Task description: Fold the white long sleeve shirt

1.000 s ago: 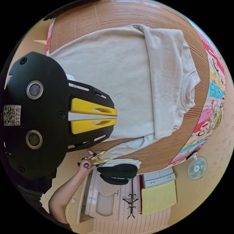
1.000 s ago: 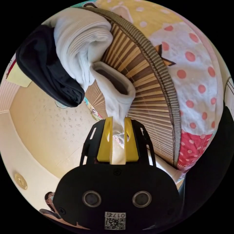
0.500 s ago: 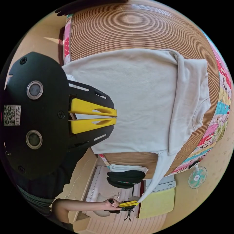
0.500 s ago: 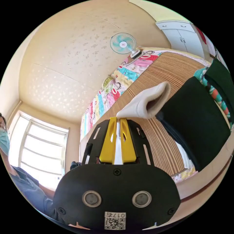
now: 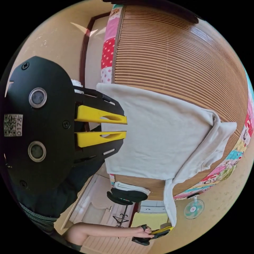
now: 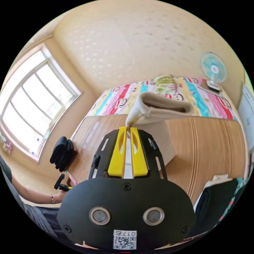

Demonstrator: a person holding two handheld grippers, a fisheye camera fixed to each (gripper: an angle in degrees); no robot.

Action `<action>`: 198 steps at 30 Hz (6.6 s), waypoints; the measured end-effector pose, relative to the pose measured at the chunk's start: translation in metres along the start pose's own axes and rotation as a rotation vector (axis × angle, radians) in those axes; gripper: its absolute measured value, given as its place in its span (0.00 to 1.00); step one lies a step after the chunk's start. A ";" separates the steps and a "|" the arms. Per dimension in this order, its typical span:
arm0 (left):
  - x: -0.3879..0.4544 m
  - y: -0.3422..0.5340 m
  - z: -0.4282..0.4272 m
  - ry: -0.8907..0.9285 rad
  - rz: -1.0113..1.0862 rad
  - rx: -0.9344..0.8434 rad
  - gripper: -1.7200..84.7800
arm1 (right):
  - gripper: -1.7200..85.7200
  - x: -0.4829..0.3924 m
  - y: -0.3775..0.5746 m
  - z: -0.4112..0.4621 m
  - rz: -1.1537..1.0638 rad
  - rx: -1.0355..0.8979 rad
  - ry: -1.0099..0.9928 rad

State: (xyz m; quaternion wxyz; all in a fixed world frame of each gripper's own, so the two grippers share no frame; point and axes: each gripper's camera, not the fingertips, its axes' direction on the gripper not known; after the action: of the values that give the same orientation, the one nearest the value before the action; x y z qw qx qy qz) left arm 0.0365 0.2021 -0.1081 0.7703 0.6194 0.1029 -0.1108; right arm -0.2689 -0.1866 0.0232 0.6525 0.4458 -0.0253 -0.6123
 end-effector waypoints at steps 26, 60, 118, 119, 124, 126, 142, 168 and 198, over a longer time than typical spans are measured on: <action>-0.080 0.033 -0.074 -0.176 0.135 -0.125 0.15 | 0.18 0.086 0.324 0.050 0.830 -0.714 -0.085; -0.111 0.060 -0.377 1.284 0.533 -0.075 0.03 | 0.04 0.077 0.390 -0.157 0.909 0.685 -1.215; 0.031 0.001 -0.108 0.090 0.259 0.203 0.09 | 0.12 -0.095 0.020 0.270 0.070 -0.989 -0.155; 0.029 0.008 -0.114 0.172 0.288 0.230 0.09 | 0.11 -0.066 0.020 0.237 0.127 -0.879 -0.264; 0.005 0.019 -0.112 0.354 0.266 0.202 0.12 | 0.10 0.062 0.071 0.102 0.294 -0.422 -0.664; -0.003 0.018 -0.099 0.325 0.239 0.166 0.13 | 0.10 0.104 0.103 0.071 0.352 -0.334 -0.712; 0.104 -0.076 0.018 0.364 0.235 -0.039 0.23 | 0.25 0.266 0.246 0.080 0.822 -0.318 -0.619; 0.098 -0.004 -0.153 0.502 0.046 -0.074 0.20 | 0.20 0.028 0.154 0.198 0.413 -0.675 -1.042; -0.126 0.056 -0.422 0.209 -0.170 0.080 0.19 | 0.17 -0.130 0.181 0.433 0.785 -0.881 -0.668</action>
State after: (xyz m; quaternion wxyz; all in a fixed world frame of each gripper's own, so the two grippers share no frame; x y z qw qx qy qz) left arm -0.0762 0.6316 -0.1081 0.7179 0.6469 0.2301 -0.1144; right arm -0.4115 -0.3449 0.4614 0.9044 -0.1172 -0.1339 -0.3879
